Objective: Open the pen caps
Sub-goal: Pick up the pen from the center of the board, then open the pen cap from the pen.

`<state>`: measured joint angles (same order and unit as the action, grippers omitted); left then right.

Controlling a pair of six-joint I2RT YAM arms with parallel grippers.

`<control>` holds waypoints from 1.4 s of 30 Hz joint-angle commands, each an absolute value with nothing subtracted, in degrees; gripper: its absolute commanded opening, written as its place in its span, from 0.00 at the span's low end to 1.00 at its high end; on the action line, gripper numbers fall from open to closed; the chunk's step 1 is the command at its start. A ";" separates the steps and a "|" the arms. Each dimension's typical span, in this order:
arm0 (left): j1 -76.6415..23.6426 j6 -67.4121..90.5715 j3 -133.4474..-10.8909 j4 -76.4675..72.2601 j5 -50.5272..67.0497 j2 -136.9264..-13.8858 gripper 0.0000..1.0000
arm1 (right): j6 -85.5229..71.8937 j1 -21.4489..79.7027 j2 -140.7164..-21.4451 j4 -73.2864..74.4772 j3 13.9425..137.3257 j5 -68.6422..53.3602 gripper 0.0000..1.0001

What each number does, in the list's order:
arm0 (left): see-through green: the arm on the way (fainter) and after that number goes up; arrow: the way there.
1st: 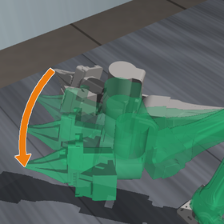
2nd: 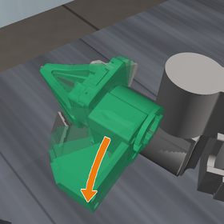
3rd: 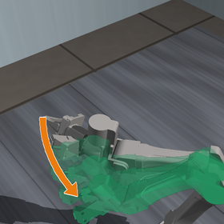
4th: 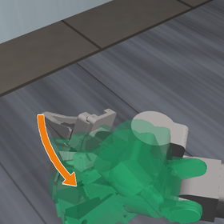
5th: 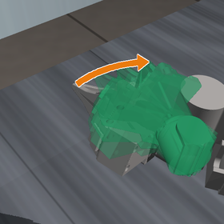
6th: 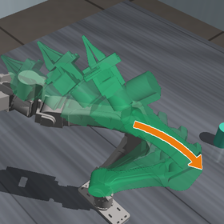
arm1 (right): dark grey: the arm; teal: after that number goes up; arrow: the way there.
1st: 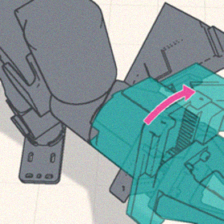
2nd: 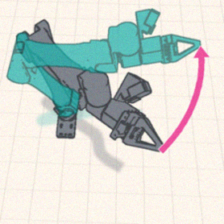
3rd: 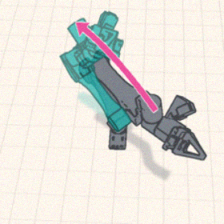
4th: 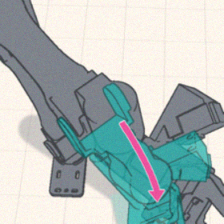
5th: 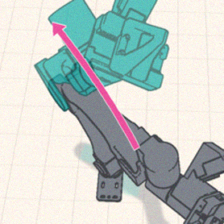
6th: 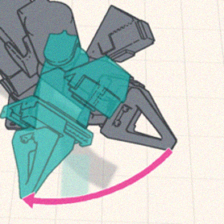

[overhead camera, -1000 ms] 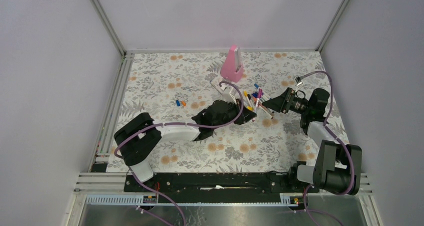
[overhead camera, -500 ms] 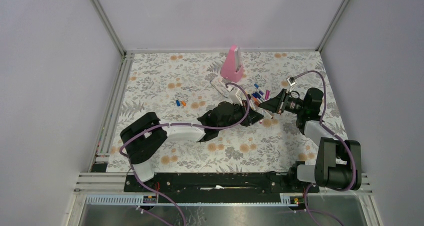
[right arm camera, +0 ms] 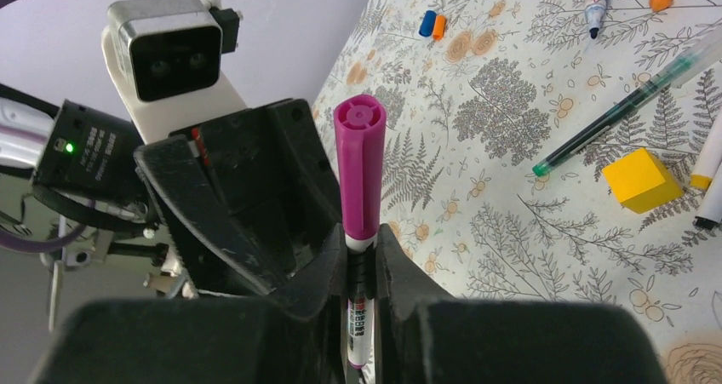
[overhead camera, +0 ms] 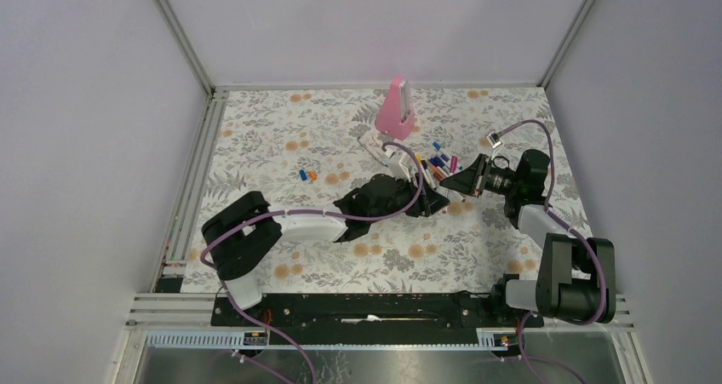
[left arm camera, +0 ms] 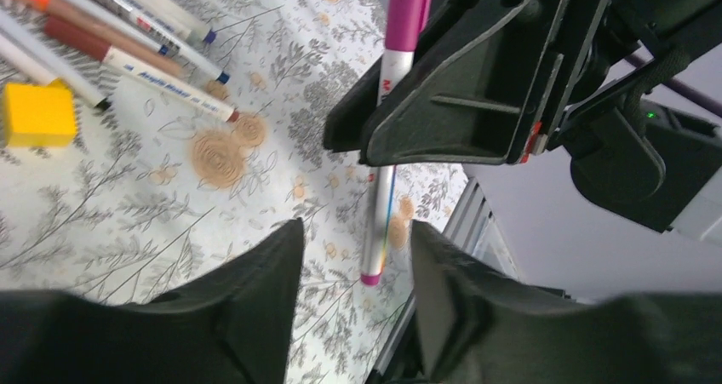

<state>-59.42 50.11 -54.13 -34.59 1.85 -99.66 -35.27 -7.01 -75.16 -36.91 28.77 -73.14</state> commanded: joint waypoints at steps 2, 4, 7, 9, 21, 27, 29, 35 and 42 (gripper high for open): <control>-58.42 46.75 -48.63 -36.81 -1.92 -89.33 0.73 | -22.10 -6.38 -74.03 -28.66 31.89 -79.06 0.00; -57.34 45.93 -47.30 -37.38 -1.56 -87.47 0.86 | -18.32 -5.77 -73.98 -25.52 32.30 -80.03 0.00; -54.06 47.88 -45.73 -38.99 2.81 -86.12 0.99 | -12.35 -4.16 -73.75 -20.15 32.81 -82.10 0.00; -51.12 51.60 -44.91 -39.77 6.11 -86.09 0.99 | -8.81 -2.87 -73.64 -18.09 32.87 -83.28 0.00; -48.07 55.26 -43.89 -52.93 20.43 -90.88 0.84 | -5.63 3.09 -77.53 -14.30 33.20 -85.14 0.00; -48.87 56.65 -46.21 -56.84 21.98 -94.68 0.67 | -5.63 4.63 -79.44 -13.58 33.77 -85.45 0.00; -49.27 56.82 -46.78 -57.01 22.05 -95.60 0.60 | -5.72 4.86 -79.58 -13.53 33.90 -85.72 0.00; -50.35 57.54 -47.99 -58.14 22.35 -97.69 0.53 | -6.11 5.34 -80.27 -13.45 34.08 -85.89 0.00; -51.73 58.04 -49.22 -59.74 23.15 -99.53 0.28 | -6.44 5.46 -81.04 -13.45 34.34 -86.21 0.00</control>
